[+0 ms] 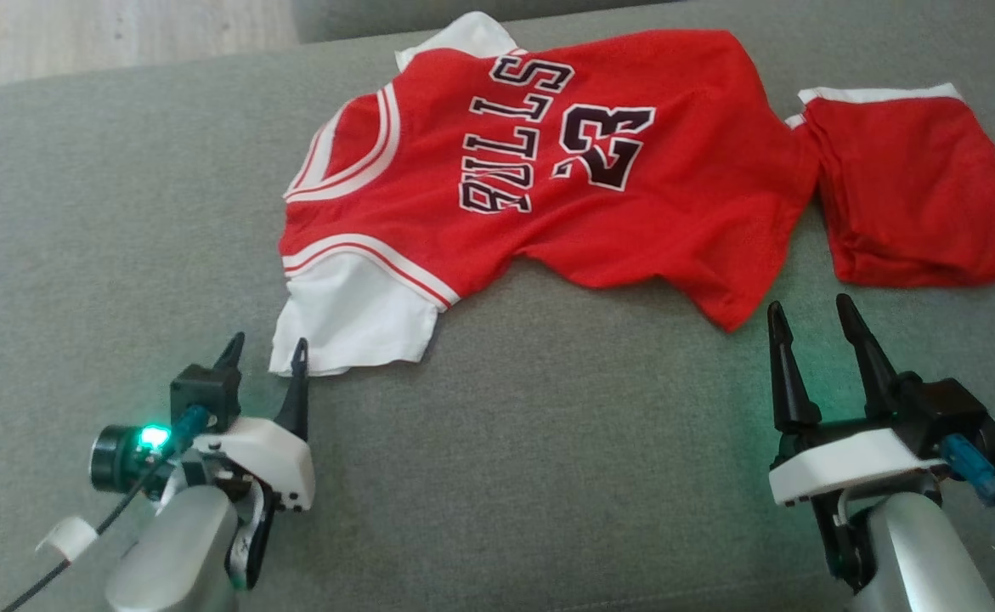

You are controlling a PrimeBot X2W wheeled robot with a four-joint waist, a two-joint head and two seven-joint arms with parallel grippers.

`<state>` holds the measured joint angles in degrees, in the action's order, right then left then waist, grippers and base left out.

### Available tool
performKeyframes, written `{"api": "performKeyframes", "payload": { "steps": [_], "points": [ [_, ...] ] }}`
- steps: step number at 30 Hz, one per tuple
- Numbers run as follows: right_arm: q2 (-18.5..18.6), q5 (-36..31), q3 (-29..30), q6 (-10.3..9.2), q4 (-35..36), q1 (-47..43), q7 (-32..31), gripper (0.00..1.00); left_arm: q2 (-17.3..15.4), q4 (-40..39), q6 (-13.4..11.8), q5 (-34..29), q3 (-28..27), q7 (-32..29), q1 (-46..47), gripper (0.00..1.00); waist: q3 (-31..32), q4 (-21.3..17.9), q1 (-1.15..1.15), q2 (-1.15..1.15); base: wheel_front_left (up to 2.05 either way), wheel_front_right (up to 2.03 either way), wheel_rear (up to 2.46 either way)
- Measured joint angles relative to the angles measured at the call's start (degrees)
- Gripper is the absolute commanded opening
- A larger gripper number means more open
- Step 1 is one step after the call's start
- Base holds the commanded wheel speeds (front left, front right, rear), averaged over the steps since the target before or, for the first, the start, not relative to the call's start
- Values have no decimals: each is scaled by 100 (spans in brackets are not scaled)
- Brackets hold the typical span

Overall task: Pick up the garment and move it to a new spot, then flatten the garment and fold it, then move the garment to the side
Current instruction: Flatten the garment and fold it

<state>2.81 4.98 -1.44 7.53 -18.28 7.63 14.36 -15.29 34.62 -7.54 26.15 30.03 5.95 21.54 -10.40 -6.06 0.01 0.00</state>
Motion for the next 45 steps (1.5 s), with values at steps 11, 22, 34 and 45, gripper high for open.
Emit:
{"api": "performKeyframes", "payload": {
  "steps": [11, 22, 34, 45],
  "points": [
    [-1, 58, 36, 0, 104, 151, 0, 100, -45, 628, 14, 0, 131, -738, 539, 100, -224, -229, -1, 0, 0, 0, 0],
    [-1, 45, 124, 0, 82, 148, 0, 100, -35, 509, 130, 64, 156, -506, 498, 0, -71, -138, 0, 0, 0, 0, 0],
    [-2, -450, -108, 0, -410, 104, -420, 100, 13, -649, -178, 219, -220, 625, 236, 0, 187, 174, -1, 0, 0, 0, 0],
    [-3, 104, 131, 0, -1189, 413, -1093, 100, 15, -1101, -253, 211, -186, 673, 77, 0, 124, 375, -1, 0, 0, 0, 0]
  ]
}}
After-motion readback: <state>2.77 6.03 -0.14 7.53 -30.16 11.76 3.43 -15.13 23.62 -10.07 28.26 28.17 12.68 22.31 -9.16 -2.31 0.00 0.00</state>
